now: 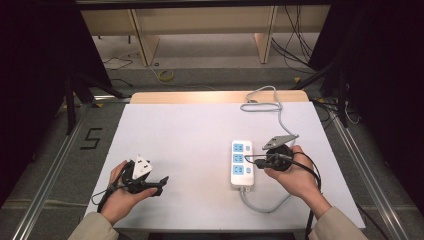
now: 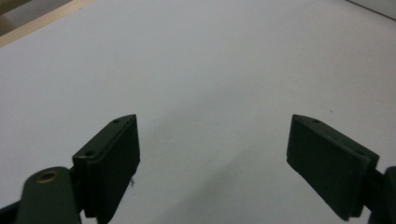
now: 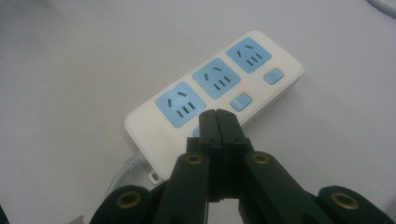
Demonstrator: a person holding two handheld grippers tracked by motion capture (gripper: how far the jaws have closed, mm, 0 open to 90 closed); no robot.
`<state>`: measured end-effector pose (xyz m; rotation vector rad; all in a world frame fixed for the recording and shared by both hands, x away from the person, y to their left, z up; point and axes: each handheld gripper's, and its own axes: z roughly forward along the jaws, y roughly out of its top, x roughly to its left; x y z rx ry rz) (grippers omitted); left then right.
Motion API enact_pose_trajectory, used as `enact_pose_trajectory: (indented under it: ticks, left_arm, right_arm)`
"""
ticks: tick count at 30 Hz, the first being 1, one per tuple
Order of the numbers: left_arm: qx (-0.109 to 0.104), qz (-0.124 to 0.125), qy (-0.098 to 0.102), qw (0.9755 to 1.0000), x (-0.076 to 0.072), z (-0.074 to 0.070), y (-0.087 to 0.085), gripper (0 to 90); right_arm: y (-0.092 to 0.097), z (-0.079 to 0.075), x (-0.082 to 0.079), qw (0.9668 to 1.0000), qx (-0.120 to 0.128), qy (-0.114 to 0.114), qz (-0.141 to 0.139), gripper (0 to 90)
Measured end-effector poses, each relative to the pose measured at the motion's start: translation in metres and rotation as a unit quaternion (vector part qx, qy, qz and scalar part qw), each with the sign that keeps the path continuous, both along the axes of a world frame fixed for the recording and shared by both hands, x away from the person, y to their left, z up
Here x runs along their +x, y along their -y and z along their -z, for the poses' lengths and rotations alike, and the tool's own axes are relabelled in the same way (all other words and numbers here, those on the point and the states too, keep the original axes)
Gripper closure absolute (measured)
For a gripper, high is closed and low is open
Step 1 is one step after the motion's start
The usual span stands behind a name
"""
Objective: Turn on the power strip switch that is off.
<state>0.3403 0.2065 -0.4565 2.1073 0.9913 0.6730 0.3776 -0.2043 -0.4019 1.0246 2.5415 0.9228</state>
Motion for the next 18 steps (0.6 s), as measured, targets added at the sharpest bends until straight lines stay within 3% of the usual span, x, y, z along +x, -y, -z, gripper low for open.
enact_pose_trajectory:
  ticks: [18]
  left_arm:
    - [-0.001, 0.000, 0.001, 1.0000, 0.0000, -0.0004, 0.0009, 16.8]
  right_arm:
    - [-0.0073, -0.0002, 0.0043, 0.9999, -0.007, -0.014, -0.003, 90.0]
